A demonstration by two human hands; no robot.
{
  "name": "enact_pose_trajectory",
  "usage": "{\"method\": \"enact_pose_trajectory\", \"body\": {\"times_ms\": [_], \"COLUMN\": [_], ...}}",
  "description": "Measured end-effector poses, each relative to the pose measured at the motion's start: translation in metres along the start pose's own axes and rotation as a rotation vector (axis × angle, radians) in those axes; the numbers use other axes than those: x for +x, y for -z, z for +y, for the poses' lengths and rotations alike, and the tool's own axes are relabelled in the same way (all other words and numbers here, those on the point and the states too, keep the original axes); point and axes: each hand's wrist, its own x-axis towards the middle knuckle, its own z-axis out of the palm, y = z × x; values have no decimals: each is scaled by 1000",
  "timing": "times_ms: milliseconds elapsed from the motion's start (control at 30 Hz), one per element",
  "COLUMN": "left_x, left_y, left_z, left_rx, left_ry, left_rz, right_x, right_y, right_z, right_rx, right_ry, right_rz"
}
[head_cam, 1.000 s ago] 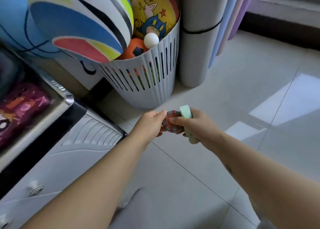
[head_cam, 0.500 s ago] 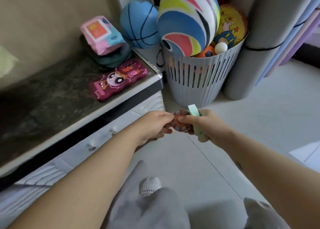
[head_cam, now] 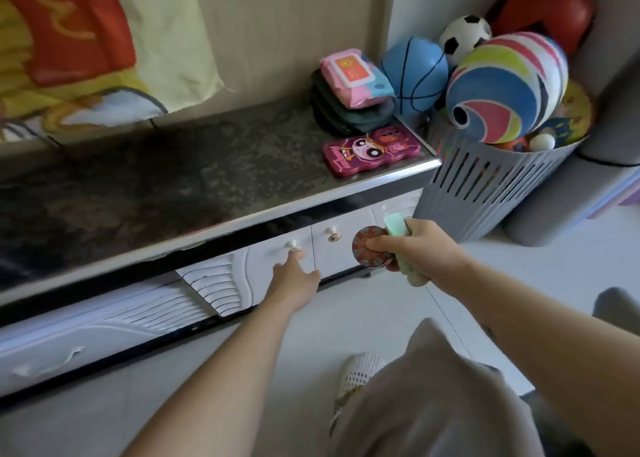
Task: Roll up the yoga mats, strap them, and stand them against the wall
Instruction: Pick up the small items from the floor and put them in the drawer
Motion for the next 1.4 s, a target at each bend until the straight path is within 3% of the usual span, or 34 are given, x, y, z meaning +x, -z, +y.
{"method": "enact_pose_trajectory", "body": {"times_ms": [133, 433, 667, 900, 1267, 1333, 1400], "left_x": [16, 39, 12, -35, -76, -84, -87], "left_y": [-16, -13, 11, 26, 56, 65, 70], "left_z": [-10, -12, -25, -43, -72, -79, -87], "left_rx": [240, 380, 533, 498, 487, 423, 244], "left_ry": [-24, -139, -217, -246, -203, -154, -67], "left_rz": [103, 245, 11, -138, -301, -330, -258], "right_x": [9, 24, 0, -32, -44, -48, -53], "right_y": [-9, -10, -37, -93, -115, -120, -123], "right_z": [3, 11, -13, -11, -5, -4, -5], "right_rx": [-63, -87, -268, -493, -418, -379, -354], "right_ry": [-8, -42, -17, 72, -70, -102, -116], "right_rz": [-9, 10, -127, -345, -410, -444, -460]}}
